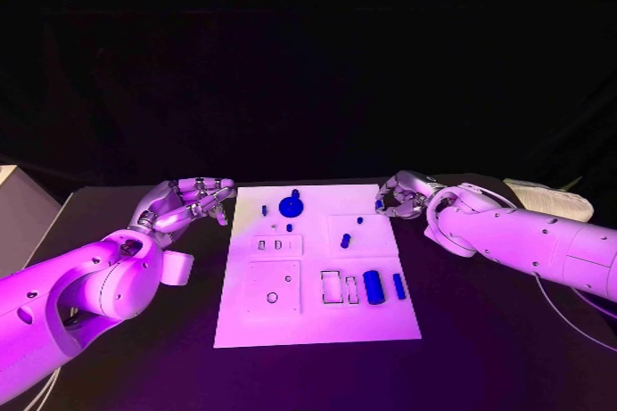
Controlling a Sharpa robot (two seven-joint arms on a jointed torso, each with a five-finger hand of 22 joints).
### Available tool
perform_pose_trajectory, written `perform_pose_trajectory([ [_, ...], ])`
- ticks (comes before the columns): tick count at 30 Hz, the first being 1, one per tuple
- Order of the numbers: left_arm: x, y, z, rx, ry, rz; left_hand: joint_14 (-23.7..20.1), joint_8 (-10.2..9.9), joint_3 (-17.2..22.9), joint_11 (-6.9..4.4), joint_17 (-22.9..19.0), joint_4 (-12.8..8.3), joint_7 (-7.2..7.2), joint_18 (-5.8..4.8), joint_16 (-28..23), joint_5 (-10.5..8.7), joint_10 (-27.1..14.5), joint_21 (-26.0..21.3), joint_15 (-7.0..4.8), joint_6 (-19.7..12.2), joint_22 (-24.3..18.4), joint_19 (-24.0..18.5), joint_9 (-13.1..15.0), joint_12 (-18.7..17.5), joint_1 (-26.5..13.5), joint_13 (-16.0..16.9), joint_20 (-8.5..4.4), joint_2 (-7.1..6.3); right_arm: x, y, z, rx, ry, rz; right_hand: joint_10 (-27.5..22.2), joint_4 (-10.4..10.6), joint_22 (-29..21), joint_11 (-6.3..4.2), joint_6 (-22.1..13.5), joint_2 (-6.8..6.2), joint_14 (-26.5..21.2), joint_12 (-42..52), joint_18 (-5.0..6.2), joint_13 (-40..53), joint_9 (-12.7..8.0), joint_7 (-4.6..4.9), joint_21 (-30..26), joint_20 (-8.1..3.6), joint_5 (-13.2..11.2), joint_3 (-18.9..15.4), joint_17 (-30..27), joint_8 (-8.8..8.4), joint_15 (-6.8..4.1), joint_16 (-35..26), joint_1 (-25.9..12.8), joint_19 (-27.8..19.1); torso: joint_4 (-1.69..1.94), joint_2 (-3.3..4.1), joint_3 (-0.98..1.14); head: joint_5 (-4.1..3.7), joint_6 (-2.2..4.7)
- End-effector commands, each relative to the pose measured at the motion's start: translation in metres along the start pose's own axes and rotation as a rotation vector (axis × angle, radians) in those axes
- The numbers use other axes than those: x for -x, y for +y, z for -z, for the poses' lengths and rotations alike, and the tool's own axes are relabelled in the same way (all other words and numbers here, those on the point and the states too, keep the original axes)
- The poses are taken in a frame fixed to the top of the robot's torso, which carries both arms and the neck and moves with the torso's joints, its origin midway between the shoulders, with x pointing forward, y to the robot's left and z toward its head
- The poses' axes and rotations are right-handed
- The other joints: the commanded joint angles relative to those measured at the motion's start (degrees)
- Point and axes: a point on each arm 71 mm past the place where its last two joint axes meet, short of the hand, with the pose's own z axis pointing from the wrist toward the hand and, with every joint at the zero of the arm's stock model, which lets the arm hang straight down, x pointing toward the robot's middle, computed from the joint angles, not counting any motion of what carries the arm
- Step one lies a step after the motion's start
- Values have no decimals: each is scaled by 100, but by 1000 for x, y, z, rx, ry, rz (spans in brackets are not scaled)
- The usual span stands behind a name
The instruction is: Assemble the parts on the task board
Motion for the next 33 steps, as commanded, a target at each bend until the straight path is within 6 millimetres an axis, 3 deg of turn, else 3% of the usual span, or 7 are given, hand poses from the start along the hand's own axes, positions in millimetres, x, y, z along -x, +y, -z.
perform_pose_trajectory([
  [1, -2, -1, 0, -12, 17, 4, -45, 5, -28, -7, -5, -11, 5, 40, 18, -7, 23, 20, 8, -1, 10, -39, 8, 35, 37, 9, -8, 1, -3, 1, 0, 8, 27, 10, 598, -13, 1422, -45, 35, 32, 597, 12, -11, 1507, 8, -7, 29, -32, 21, 35, 1508, 26, -48, 24, 41, 562, 0, 1, -4, 6, -14],
  [9, -2, -1, 0, -10, 16, 3, -46, 4, -30, -5, -7, -8, 8, 39, 20, -7, 20, 23, 9, -5, 10, -40, 9, 34, 37, 8, -8, 2, -4, 1, 0, 5, 31, 11, 598, -4, 1434, -58, 68, 72, 597, 12, -15, 1507, 5, -22, 42, -55, 51, 142, 1508, 31, -69, 24, 57, 569, 0, -2, -3, 8, -18],
  [23, -2, -1, 0, -10, 15, 2, -46, 2, -31, -3, -8, -5, 11, 39, 20, -7, 17, 25, 10, -8, 10, -42, 8, 32, 35, 7, -7, 2, -3, 2, -1, 12, 14, 11, 598, 24, 1462, -222, 491, 227, 597, 12, -23, 1507, 118, -211, 71, -186, 89, 608, 1508, 323, -217, 24, -74, 584, 1, 0, -3, 8, -22],
  [33, -2, -1, 0, -11, 16, 2, -53, -3, 19, 1, -16, -20, 16, 40, 22, -6, 6, 39, 9, -18, 13, -48, 9, 26, 97, 3, -8, 51, 4, 7, 1, 27, -94, 5, 598, 17, 1508, -248, 486, 222, 597, 12, -39, 1507, 143, -230, 124, -217, 185, 692, 1508, 369, -240, 24, -142, 610, -4, -3, -5, 19, -4],
])
